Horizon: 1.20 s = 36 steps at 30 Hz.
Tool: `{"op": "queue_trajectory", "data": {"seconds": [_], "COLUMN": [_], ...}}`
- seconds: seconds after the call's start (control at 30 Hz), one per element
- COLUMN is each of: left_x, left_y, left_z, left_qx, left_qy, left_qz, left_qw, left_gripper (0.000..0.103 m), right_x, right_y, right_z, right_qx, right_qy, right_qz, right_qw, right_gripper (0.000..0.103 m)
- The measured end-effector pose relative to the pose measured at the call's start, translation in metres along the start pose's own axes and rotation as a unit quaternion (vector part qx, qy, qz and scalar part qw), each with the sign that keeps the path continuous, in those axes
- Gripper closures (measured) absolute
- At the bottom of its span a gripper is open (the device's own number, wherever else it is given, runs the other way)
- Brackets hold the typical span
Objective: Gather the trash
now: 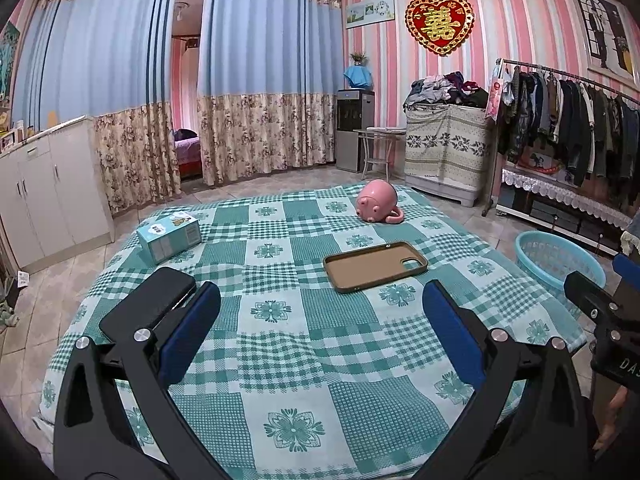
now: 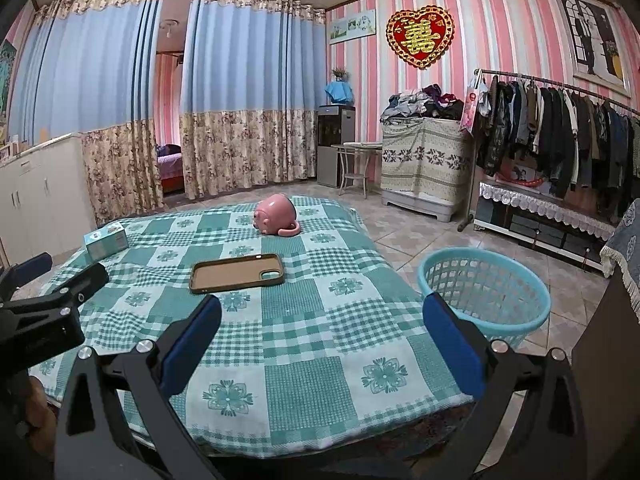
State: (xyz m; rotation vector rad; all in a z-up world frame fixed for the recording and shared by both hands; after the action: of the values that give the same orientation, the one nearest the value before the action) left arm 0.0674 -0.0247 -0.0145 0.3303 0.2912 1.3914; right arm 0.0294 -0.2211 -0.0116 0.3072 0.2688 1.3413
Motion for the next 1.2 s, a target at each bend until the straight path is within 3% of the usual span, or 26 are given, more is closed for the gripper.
{"op": "queue_trajectory", "data": {"seconds": [1.2], "left_x": [-0.0014], "left_y": [0.0034], "left_z": [0.0011], "left_qx": [-0.010], "left_qy": [-0.012], "left_qz": [0.000], "left_qw": [0.9999], "left_gripper": [0.005], "right_x": [-0.0030], "right_y": [0.0005], "right_z": [0.0001], "right_qx": [-0.001], "right_qy": [-0.006], "right_qz": [0.000], "right_qw": [1.000], "right_gripper": [0.005]}}
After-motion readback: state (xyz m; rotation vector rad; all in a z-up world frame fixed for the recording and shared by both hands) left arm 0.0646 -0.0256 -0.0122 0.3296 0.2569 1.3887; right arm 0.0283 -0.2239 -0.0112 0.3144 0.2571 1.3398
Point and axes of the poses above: each gripper's, at about its wrist camera, not at the fingertips, and y roughly against the way its jaws point, x to its left, z to its top, the point moved 4 cm from there along -y, roughly the way its jaws point, and after that the axes turned 3 degrees about -z, right-handed, at the moved point
